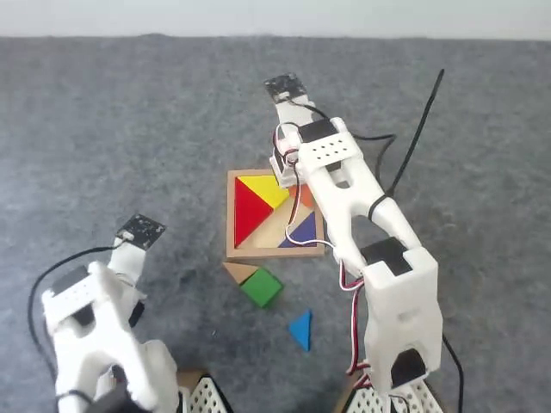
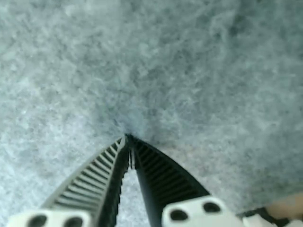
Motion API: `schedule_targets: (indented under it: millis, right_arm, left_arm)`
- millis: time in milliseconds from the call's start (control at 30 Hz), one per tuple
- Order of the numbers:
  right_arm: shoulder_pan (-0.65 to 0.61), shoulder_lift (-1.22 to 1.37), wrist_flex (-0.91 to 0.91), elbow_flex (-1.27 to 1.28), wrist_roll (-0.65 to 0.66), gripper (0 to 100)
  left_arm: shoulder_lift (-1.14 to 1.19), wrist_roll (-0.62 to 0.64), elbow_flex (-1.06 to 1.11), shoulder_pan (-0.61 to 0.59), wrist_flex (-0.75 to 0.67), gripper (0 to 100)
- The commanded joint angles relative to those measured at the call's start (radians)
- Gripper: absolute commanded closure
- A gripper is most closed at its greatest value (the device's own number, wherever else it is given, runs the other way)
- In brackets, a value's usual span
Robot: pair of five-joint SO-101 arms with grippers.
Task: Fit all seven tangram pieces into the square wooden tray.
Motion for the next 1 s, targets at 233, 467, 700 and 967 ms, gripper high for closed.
schedule_targets:
  millis: [233,467,700,967]
  right_arm:
    - [-0.008,0.035,-0.174,-0.058,0.058,97.7]
    - [-0.024,0.068,-0.17,-0.057,0.222,69.7]
    - [-0.002,-0.018,-0.104,-0.051,0.25,63.3]
    - [0.004,-0.24,0.039,0.13,0.54,66.0]
  left_arm:
    - [-0.143,-0.04,0.082,-0.071,0.028,99]
    - [-0.143,-0.063,0.082,-0.075,0.032,99]
    - [-0.143,-0.063,0.084,-0.075,0.032,99]
    - [-0.143,-0.063,0.084,-0.075,0.032,99]
